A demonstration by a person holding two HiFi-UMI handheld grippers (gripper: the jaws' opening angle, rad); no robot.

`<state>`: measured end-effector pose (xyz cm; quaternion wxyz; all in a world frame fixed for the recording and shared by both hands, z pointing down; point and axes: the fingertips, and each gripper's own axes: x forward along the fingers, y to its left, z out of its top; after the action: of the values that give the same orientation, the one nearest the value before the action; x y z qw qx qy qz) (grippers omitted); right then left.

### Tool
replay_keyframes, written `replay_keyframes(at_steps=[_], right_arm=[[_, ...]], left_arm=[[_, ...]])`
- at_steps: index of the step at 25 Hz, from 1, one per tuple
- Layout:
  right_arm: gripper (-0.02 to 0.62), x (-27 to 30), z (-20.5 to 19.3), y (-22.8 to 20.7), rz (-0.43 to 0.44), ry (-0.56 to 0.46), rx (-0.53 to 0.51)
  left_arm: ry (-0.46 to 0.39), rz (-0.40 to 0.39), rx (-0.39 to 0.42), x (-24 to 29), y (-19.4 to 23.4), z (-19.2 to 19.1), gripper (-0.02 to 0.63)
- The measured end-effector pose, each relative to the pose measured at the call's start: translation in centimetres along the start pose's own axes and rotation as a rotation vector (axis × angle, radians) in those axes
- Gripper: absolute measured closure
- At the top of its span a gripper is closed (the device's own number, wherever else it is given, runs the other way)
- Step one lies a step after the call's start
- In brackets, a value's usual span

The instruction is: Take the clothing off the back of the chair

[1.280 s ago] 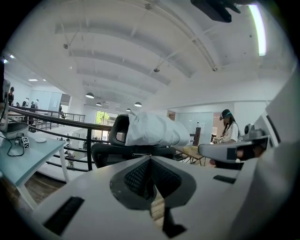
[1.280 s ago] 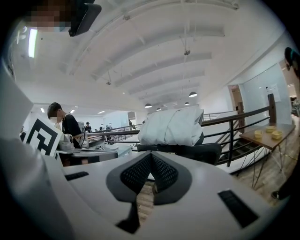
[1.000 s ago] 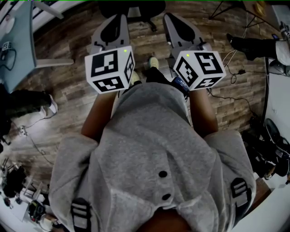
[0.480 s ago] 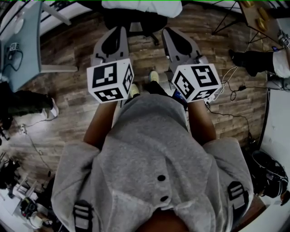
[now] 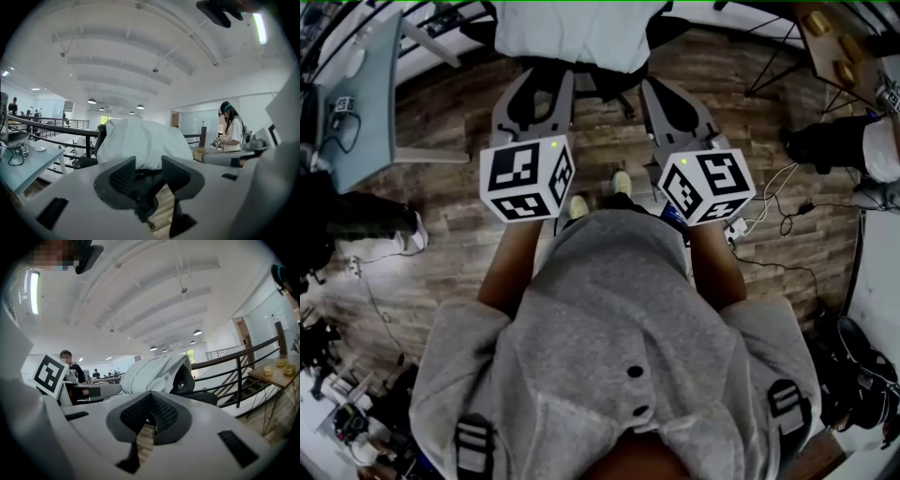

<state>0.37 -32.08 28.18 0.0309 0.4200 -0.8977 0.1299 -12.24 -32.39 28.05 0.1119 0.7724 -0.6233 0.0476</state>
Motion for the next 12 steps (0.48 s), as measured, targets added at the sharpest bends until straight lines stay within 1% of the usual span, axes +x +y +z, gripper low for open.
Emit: replay_keyframes(at_steps=[1,4,5,9,11,12], right_arm=[[0.583,-0.1,0.2,-0.5,0.003,-0.003,0.002],[0.583,-0.1,0.6,-1.7,0.015,-0.007,0.008],[0.583,-0.1,0.7,-2.1,0.02,-0.008,0.01],[0.583,0.4,0.9,-3.2,0.043,-0.01,0.013],[0.583,0.6,0.8,-3.9,0.049,-0.003,0.015],[0.583,0.6,0.8,-4.2,0.052,0.0,0.019]], left_arm=[[-0.01,-0.005,0.007,0.3,-0.5,0.7,0.419],[-0.031,-0.008,0.059,1.4,-1.5,2.8,0.227],[-0.032,-0.002,0.081,2.0,-1.5,3.4,0.182],[-0.014,0.043,0.177,4.8,-1.2,4.9,0.057],[0.002,0.073,0.224,6.1,-0.9,5.5,0.033],[0.011,0.086,0.233,6.7,-0.8,5.7,0.023]])
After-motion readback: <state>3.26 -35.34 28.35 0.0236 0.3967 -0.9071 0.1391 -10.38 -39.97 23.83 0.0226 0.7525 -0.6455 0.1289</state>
